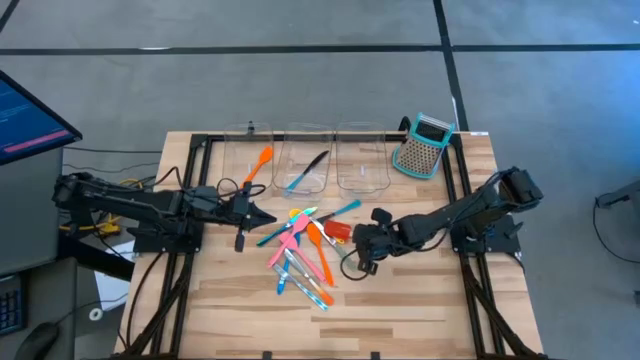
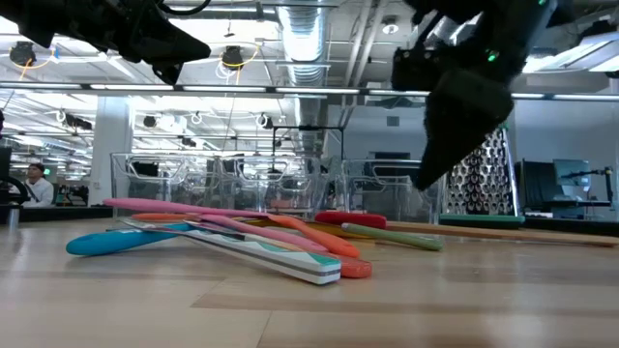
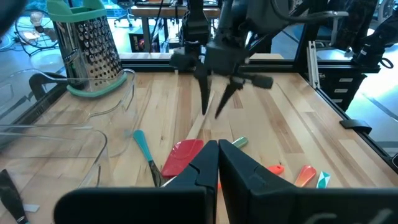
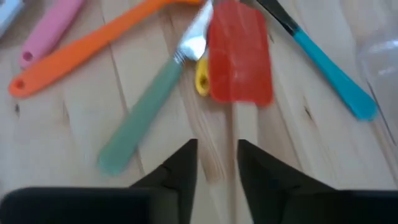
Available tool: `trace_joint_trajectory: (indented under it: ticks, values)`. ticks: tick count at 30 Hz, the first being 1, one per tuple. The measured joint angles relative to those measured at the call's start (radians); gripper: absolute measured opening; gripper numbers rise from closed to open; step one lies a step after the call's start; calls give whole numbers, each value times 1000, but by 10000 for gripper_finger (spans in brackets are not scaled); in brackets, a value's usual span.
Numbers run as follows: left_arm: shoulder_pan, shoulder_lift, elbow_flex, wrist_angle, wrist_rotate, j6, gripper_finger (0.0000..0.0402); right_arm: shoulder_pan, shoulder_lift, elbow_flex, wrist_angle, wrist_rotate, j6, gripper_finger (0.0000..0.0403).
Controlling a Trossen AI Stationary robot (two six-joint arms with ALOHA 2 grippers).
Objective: Pick & Place Kitchen Items
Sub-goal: Put the red spatula into the left transparent bin
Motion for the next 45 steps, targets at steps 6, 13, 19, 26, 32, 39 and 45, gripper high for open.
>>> trace_joint_trajectory:
  ticks: [6, 13, 19, 26, 32, 39, 45]
  values:
    - [0, 0, 0, -1, 0, 0, 1, -10, 90, 22, 9, 29, -51, 178]
    - [0, 0, 0, -7, 0, 0, 1, -23, 159, 50, 29, 69, -86, 217]
    - [0, 0, 0, -17, 0, 0, 1, -48, 211, 69, 34, 79, -103, 217]
    - [0, 0, 0, -24, 0, 0, 1, -62, 222, 70, 41, 83, -103, 185]
    - [0, 0, 0, -27, 0, 0, 1, -64, 215, 68, 27, 83, -103, 130]
    - [0, 0, 0, -30, 0, -3, 1, -63, 215, 67, 21, 88, -103, 69]
    - [0, 0, 0, -31, 0, -3, 1, -61, 210, 67, 14, 102, -103, 57]
